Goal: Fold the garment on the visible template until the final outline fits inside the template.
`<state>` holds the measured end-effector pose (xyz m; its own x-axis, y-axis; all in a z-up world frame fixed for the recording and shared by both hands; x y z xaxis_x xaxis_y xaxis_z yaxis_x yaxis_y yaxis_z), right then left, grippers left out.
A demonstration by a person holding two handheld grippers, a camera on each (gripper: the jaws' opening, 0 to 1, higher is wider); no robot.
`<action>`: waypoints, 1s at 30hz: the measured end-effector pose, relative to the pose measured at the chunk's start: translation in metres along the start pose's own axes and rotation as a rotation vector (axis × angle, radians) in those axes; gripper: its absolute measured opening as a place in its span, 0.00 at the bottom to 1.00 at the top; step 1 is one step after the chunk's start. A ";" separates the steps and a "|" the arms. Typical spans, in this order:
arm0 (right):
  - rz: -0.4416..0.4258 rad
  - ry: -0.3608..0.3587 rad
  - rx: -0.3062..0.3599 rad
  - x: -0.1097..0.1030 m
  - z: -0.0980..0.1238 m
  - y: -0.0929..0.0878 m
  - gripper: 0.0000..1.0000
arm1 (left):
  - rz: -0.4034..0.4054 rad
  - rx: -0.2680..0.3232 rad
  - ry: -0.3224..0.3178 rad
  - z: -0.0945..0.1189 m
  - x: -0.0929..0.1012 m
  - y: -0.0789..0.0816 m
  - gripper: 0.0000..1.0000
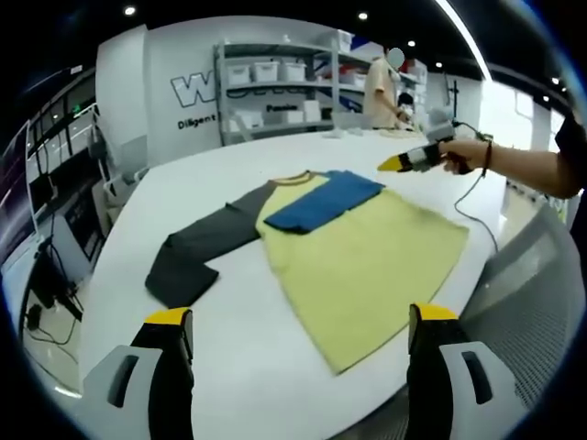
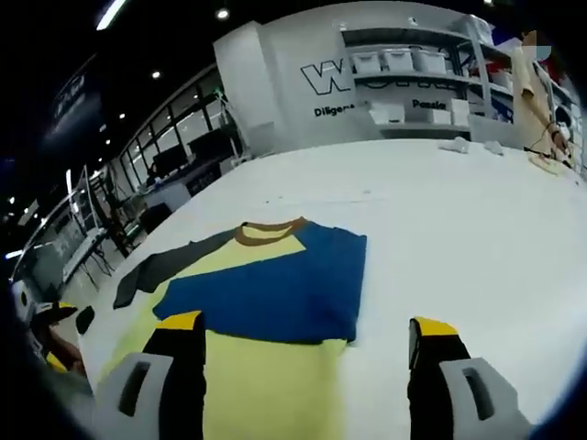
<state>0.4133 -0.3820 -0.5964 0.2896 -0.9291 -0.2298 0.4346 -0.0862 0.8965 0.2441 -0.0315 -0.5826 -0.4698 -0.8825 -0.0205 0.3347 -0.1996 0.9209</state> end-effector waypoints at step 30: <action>0.187 0.281 -0.016 -0.093 0.124 -0.021 0.99 | -0.004 -0.028 0.041 -0.031 -0.049 0.011 0.92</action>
<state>0.2717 -0.3381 -0.5470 0.5881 -0.7929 -0.1597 0.3649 0.0838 0.9273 0.2957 -0.0036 -0.5835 -0.4373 -0.8984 -0.0409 0.3558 -0.2146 0.9096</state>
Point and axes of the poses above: the point that each gripper's makers call its tool centre point, and the gripper's own axes: z roughly backward along the fingers, x roughly to its right, y roughly out of its top, the point moved 2 cm from there along z, roughly backward along the fingers, and after that the axes turned 10 degrees about x, right-handed, at the moved point
